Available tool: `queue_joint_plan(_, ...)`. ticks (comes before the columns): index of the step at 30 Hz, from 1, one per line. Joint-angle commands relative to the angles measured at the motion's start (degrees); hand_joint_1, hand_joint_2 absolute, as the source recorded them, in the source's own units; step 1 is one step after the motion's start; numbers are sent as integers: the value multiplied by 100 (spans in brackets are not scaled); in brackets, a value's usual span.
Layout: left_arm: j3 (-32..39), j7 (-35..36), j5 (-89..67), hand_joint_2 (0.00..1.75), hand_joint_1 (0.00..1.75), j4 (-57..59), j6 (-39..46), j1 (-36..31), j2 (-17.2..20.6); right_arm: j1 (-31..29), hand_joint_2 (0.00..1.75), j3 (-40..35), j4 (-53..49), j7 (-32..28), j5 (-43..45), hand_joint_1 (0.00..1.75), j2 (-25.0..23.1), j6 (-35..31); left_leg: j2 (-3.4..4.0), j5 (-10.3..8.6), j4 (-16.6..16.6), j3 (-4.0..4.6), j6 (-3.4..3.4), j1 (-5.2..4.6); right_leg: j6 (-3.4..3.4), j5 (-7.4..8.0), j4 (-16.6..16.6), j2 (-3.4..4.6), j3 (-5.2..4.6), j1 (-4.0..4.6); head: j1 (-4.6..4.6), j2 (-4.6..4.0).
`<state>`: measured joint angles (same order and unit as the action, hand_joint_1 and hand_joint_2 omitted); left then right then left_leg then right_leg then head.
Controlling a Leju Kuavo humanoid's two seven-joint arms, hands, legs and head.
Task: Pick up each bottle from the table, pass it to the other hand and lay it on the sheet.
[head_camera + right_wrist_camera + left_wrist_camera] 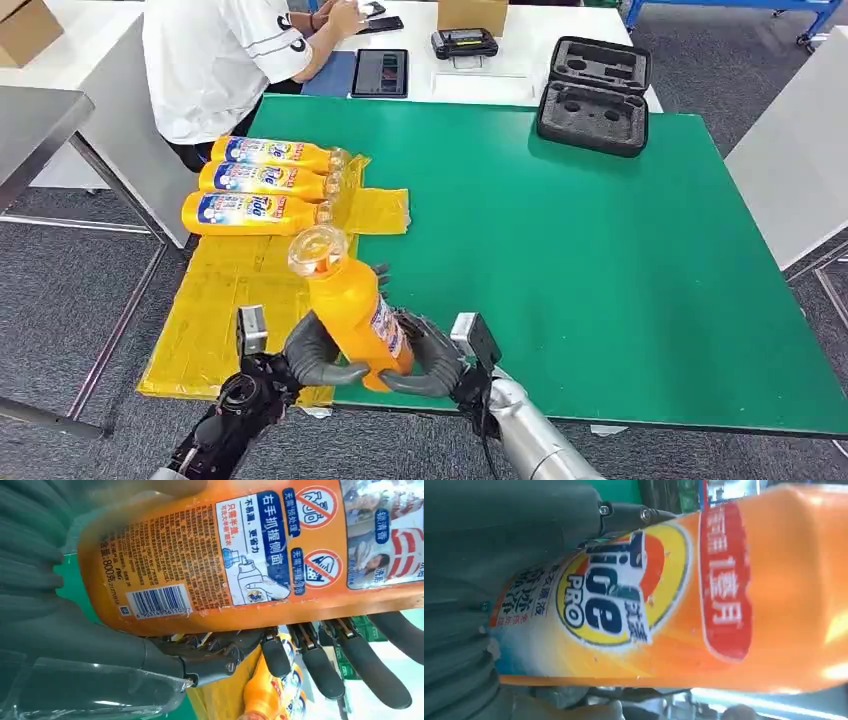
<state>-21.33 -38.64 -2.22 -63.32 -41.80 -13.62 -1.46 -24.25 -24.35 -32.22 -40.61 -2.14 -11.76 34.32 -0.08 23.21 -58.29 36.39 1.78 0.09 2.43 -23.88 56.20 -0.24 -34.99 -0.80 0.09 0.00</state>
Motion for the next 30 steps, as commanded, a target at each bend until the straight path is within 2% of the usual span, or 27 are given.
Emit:
queue_joint_plan(1,-251,-26,389,175,2,422,-781,-166,50,-334,175,-429,542,61,-141,175,14,-47,2,15,3,-35,-9,4,-10,-14,-4,3,35,4,2,0)
queue_joint_plan(8,-275,-22,727,175,0,285,-1255,-254,83,-302,175,-465,575,63,-182,175,67,-69,-9,7,0,-17,-6,2,-7,-10,-1,-10,20,1,0,0)
queue_joint_plan(9,-278,-1,719,175,0,276,-1248,-282,78,-295,175,-456,579,61,-176,175,80,-73,-11,21,-3,-47,-12,7,-15,-24,-1,-10,52,7,0,0)
queue_joint_plan(10,-282,91,764,175,0,308,-1228,-317,66,-300,175,-446,588,61,-167,175,81,-86,-12,4,0,-12,-5,3,-6,-8,-2,-12,16,3,-2,0)
queue_joint_plan(25,-341,184,516,175,2,509,-671,-362,105,-145,175,-336,446,61,-91,175,169,-94,-8,11,3,-30,-8,4,-9,-13,-5,-7,32,4,2,0)
queue_joint_plan(26,-371,276,393,175,28,513,-496,-340,124,-138,175,-307,437,61,-75,175,183,-110,-8,6,4,-22,-6,0,-7,-9,-3,-8,22,1,0,0)
queue_joint_plan(27,-371,275,393,175,73,520,-494,-327,127,-136,175,-307,436,61,-74,175,190,-105,-9,11,2,-33,-8,3,-10,-15,-4,-9,35,3,2,0)
queue_joint_plan(28,-389,283,383,175,73,530,-502,-326,129,-137,175,-307,431,61,-78,175,196,-107,-7,7,5,-27,-7,2,-8,-10,-6,-8,28,3,0,0)
queue_joint_plan(29,-408,285,378,175,131,542,-518,-320,129,-141,175,-312,430,61,-83,175,197,-98,-7,11,3,-34,-8,3,-10,-14,-5,-7,35,4,0,0)
queue_joint_plan(30,-419,286,374,175,175,557,-519,-328,128,-142,175,-311,431,61,-86,175,196,-98,-6,6,4,-24,-6,2,-7,-9,-6,-6,25,2,2,0)
